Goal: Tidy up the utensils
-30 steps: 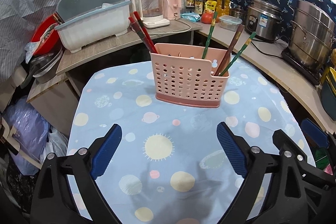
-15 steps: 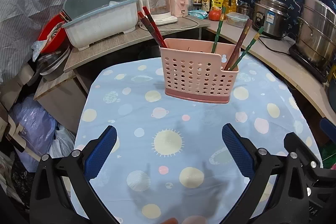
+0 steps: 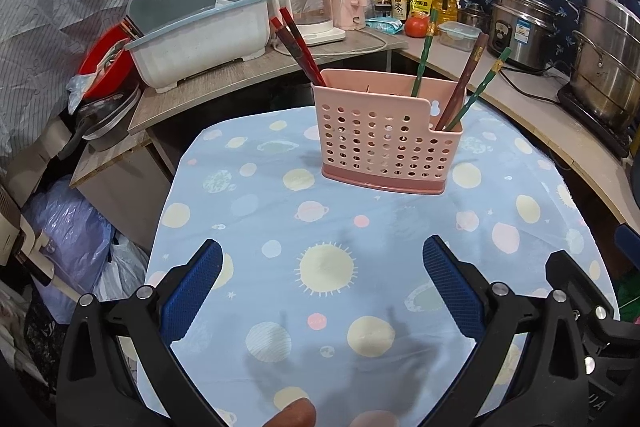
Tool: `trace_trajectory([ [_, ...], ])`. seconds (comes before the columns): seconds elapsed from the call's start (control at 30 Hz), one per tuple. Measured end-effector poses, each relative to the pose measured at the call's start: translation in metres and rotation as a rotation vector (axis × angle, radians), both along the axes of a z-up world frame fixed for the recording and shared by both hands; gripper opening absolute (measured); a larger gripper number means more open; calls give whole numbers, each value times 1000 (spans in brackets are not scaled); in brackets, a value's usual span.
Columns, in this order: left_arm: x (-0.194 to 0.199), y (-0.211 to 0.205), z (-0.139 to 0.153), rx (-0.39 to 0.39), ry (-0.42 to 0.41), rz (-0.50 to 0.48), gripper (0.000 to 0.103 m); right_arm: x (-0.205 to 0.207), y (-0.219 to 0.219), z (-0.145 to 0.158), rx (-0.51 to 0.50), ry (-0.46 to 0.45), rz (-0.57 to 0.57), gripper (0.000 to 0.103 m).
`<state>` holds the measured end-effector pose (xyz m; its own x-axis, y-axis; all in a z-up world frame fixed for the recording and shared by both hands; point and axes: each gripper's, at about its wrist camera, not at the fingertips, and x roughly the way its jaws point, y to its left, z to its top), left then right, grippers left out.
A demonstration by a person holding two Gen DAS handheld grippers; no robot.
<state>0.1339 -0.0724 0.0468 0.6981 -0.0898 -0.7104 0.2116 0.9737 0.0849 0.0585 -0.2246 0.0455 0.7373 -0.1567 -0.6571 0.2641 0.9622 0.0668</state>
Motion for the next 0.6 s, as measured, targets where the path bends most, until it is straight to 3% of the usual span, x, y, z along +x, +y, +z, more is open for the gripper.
trace_trajectory([
  [0.6, 3, 1, -4, 15, 15, 17, 96, 0, -1, -3, 0, 1, -2, 97],
])
